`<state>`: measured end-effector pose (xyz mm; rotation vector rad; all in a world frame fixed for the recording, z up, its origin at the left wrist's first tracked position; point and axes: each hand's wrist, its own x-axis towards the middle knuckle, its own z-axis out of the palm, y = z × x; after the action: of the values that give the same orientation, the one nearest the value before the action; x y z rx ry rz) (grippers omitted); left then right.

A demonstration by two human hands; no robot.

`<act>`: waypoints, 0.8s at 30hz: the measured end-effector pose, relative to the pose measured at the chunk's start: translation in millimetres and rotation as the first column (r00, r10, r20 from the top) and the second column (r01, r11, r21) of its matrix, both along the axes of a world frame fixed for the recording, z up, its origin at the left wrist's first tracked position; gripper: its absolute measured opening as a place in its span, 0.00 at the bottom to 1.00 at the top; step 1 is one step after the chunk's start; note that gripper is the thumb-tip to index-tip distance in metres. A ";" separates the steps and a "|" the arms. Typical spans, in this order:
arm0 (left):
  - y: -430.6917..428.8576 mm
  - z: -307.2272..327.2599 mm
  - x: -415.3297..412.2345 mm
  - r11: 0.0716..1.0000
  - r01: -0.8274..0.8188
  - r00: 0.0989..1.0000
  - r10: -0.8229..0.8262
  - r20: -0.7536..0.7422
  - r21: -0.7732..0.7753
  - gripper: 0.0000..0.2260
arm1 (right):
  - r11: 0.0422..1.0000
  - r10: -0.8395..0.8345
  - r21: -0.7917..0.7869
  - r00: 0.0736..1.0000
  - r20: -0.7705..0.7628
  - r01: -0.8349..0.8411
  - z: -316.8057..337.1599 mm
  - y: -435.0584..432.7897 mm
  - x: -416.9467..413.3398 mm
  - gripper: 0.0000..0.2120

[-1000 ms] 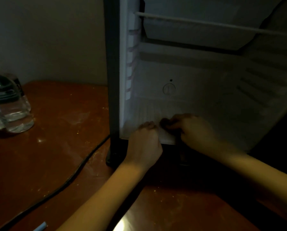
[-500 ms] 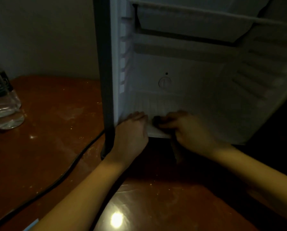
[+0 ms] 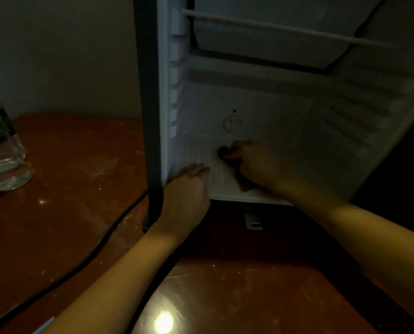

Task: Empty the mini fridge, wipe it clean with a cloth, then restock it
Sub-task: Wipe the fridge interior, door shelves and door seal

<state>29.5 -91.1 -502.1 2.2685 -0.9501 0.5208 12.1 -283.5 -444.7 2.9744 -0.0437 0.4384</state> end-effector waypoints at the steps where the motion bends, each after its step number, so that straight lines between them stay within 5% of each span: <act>1: -0.6 -0.2 -0.9 1.000 -0.003 1.000 0.003 0.007 -0.011 0.18 | 0.998 0.056 -0.006 0.998 0.006 -0.056 -2.4 8.7 -22.6 0.20; 5: -2.0 -0.5 -8.0 0.999 0.032 0.999 -0.032 0.021 -0.002 0.18 | 0.962 0.267 0.017 0.957 0.117 -0.271 -11.7 24.2 -100.7 0.26; 13: -6.4 -3.1 -9.0 0.995 0.098 0.994 -0.099 0.038 0.030 0.19 | 0.978 -0.097 0.184 0.995 -0.016 0.098 5.1 -29.5 -12.9 0.17; 19: -5.2 -6.6 -9.1 0.991 0.125 0.991 -0.127 0.040 0.044 0.21 | 0.998 0.020 0.065 0.999 0.029 -0.022 -4.9 3.7 -74.7 0.27; 24: -10.6 -5.7 -13.4 0.988 0.142 0.989 -0.144 0.036 0.053 0.20 | 0.981 0.068 0.179 0.996 0.051 -0.076 1.3 11.9 -105.5 0.25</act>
<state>16.1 -101.7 -507.8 2.2203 -1.1483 0.4855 -93.4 -271.6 -443.4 3.1521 0.0215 0.5364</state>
